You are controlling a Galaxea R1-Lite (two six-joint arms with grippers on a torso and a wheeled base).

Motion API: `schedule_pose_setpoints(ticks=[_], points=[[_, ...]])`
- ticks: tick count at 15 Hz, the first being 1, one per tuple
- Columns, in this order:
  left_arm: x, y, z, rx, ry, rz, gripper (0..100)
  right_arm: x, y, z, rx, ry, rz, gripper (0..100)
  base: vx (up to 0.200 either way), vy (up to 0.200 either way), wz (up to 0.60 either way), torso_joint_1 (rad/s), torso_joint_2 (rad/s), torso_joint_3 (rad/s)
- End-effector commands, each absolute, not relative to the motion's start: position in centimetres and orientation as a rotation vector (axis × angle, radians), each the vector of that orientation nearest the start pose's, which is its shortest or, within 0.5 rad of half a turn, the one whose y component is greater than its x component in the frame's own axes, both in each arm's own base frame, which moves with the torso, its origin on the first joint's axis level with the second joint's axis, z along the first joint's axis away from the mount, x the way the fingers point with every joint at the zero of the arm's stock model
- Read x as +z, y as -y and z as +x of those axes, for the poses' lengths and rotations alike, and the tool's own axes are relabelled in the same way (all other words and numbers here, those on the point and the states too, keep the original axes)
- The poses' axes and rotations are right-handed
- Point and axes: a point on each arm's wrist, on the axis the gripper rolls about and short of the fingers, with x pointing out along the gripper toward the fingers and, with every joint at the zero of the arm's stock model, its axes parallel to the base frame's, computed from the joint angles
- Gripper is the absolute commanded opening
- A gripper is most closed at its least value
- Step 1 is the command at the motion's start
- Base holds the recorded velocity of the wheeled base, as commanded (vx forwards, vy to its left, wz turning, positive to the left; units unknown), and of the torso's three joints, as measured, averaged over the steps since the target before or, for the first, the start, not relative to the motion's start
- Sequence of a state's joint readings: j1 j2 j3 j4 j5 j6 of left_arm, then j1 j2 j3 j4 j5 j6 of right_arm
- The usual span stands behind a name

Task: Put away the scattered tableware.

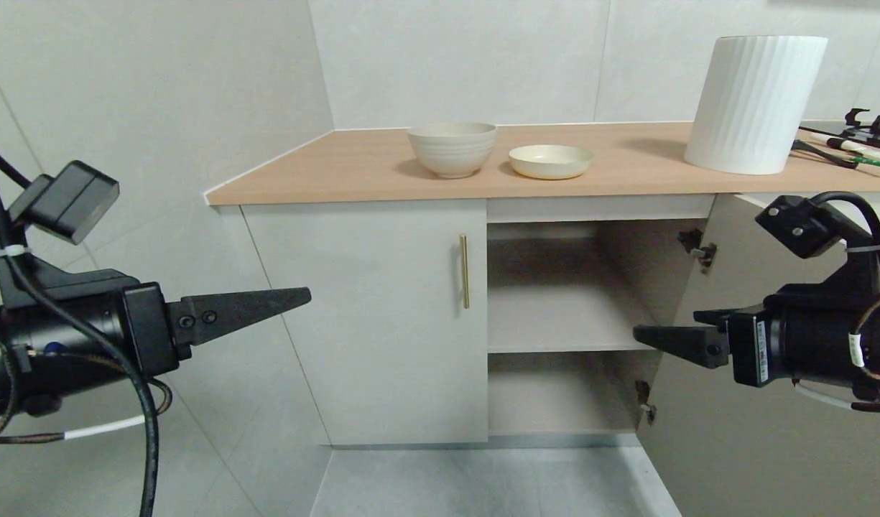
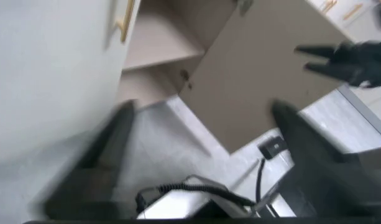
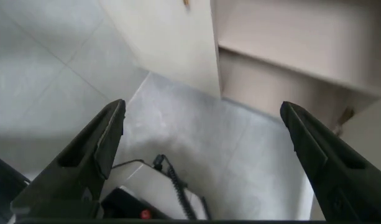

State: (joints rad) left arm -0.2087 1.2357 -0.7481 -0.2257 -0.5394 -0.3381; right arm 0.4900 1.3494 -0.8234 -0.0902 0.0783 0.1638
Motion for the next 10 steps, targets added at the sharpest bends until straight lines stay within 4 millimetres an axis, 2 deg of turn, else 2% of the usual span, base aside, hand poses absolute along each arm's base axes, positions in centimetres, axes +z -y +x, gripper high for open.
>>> schedule_pose_setpoints(ticks=[1,5,10], points=[[24.7,4.9,18.1,-0.681,-0.365,-0.361,100,22.0,-10.3,19.2,0.501,-0.512,0.102,100,0.000,0.000,0.00,0.000,0.00,0.000],[24.8,4.9,18.0,-0.641,-0.354,-0.352,100,23.4,-9.4,17.9,0.498,-0.459,0.128,100,0.000,0.000,0.00,0.000,0.00,0.000],[24.7,4.9,18.0,-0.649,-0.346,-0.318,100,23.7,-9.3,17.5,0.498,-0.476,0.119,100,0.000,0.000,0.00,0.000,0.00,0.000]])
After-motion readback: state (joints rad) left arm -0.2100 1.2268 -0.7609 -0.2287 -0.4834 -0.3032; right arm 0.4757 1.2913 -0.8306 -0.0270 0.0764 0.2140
